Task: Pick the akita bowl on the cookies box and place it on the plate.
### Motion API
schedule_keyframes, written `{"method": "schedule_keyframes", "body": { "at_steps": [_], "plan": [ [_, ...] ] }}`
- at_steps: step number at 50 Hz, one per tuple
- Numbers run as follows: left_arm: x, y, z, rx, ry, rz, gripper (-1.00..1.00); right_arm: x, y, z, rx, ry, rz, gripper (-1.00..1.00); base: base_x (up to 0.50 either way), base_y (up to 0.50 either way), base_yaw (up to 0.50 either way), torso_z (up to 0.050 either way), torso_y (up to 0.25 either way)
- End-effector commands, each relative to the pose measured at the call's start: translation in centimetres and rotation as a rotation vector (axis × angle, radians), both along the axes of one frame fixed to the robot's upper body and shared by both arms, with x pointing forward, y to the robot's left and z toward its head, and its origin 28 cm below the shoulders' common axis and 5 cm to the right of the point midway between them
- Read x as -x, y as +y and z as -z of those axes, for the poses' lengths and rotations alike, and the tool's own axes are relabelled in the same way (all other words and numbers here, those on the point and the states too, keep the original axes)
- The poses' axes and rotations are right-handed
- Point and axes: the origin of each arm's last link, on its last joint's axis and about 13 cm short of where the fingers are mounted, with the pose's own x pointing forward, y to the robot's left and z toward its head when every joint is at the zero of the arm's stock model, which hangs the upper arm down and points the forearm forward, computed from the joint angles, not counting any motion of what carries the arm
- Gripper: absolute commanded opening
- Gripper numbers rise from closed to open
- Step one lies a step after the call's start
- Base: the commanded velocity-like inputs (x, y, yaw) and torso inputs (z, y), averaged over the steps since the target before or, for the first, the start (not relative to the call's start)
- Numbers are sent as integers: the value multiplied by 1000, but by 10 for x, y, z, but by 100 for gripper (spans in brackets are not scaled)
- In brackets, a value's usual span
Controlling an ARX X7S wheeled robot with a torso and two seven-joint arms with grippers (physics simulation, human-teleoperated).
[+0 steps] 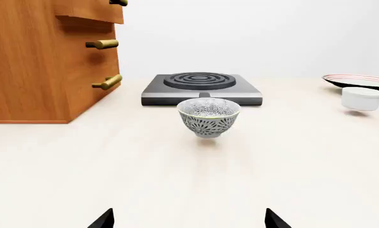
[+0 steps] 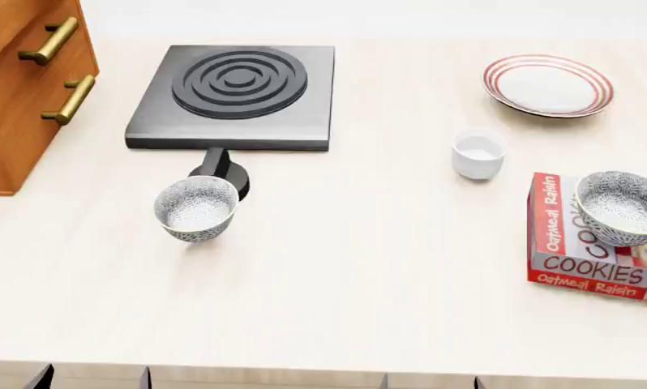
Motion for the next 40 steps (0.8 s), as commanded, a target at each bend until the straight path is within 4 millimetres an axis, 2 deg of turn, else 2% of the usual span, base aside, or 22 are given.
{"method": "schedule_keyframes", "body": {
  "at_steps": [1, 17, 20, 21, 23, 25, 27, 34, 40],
  "plan": [
    [1, -1, 0, -5, -9, 13, 100, 1, 0, 1, 3, 7, -2, 100, 0, 0, 0, 0, 0],
    [-3, 1, -4, -2, -22, -37, 100, -1, -2, -5, -1, -27, 25, 100, 0, 0, 0, 0, 0],
    [-4, 4, -25, -5, -127, -39, 100, -4, -5, -15, 47, -98, 69, 100, 0, 0, 0, 0, 0],
    [-4, 4, -26, -5, -127, -39, 100, -4, -5, -15, 47, -98, 69, 100, 0, 0, 0, 0, 0],
    [-5, 8, -46, -19, -232, -65, 100, -4, -8, -35, 13, -158, 55, 100, 207, 0, 0, 0, 0],
    [-5, 10, -54, -18, -244, -69, 100, -3, -9, -46, 15, -198, 60, 100, 439, 0, 0, 0, 0],
    [-4, 14, -72, -17, -292, -72, 100, -1, -12, -62, 21, -248, 74, 100, 500, 0, 0, 0, 0],
    [4, 19, -95, -7, -358, -56, 100, 8, -19, -93, 31, -358, 93, 100, 500, 0, 0, 0, 0],
    [8, 22, -105, 17, -399, -71, 100, 12, -22, -101, 49, -377, 97, 100, 500, 0, 0, 0, 0]
  ]
}}
